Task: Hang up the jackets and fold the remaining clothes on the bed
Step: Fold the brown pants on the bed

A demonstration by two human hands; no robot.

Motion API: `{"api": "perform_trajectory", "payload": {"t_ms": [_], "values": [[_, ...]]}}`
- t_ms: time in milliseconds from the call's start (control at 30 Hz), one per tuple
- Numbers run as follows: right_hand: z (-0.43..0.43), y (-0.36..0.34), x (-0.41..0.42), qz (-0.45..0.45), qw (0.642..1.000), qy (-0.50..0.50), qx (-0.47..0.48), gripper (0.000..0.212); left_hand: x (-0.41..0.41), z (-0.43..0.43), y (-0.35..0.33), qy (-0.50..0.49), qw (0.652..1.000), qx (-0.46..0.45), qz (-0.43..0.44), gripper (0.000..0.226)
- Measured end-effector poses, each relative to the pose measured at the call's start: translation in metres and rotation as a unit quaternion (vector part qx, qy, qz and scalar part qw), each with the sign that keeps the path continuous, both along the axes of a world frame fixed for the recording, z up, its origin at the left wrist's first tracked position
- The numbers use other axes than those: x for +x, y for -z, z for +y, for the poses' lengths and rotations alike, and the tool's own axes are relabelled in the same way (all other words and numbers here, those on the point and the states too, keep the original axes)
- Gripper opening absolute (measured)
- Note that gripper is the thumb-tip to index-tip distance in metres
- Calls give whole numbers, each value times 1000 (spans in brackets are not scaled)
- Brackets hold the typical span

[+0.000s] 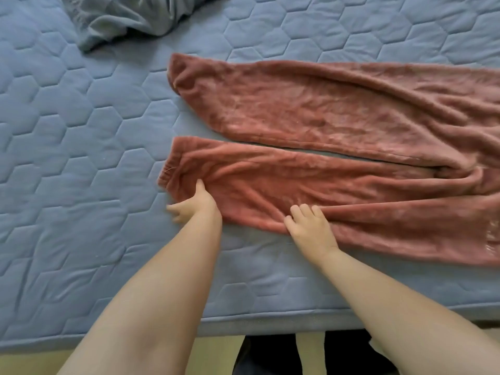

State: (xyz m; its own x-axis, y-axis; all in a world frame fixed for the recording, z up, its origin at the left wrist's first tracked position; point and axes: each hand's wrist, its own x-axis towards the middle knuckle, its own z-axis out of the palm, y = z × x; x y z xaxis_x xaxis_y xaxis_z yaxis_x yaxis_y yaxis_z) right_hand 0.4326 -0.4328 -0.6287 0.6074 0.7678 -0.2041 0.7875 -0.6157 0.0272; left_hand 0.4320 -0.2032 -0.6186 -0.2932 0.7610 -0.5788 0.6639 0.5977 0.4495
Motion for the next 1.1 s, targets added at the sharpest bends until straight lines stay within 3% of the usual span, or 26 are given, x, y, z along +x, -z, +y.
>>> {"api": "perform_trajectory", "payload": {"t_ms": [100, 233, 300, 367, 500, 633, 700, 767, 833, 867, 933, 1000, 1100], "values": [[6, -15, 0, -12, 997, -2, 70, 14, -7, 12, -4, -32, 992, -44, -113, 59], [12, -31, -17, 16, 987, -39, 158, 12, -36, 37, -19, 56, 996, 50, -41, 41], [15, -35, -32, 79, 990, -64, 94, 11, -54, 42, -23, 38, 999, 27, -14, 46], [14, -37, -43, 146, 988, -46, -30, 33, -66, 38, -25, 17, 997, -45, -66, 53], [0, -43, -58, 237, 963, 68, -107, 63, -77, 12, -11, -2, 964, -201, -173, 57], [-28, -49, -61, 206, 959, 152, -121, 67, -69, -47, -25, 39, 928, -321, -183, 25], [-55, -49, -55, 187, 956, 184, -130, 67, -63, -83, -32, 87, 907, -384, -151, 23], [-87, -49, -45, 171, 952, 216, -133, 67, -56, -117, -40, 209, 857, -461, -98, 22], [-122, -48, -32, 154, 947, 245, -138, 66, -49, -150, -46, 413, 770, -487, -21, 27], [-141, -48, -25, 145, 945, 255, -143, 66, -44, -166, -47, 523, 723, -451, 13, 29], [-179, -46, -12, 125, 944, 260, -157, 66, -35, -201, -46, 721, 640, -261, 54, 28], [-219, -47, 2, 104, 941, 266, -179, 63, -24, -234, -48, 808, 578, -106, 43, 25], [-278, -48, 25, 80, 923, 316, -205, 61, -10, -282, -49, 881, 472, 3, -18, 27]]}}
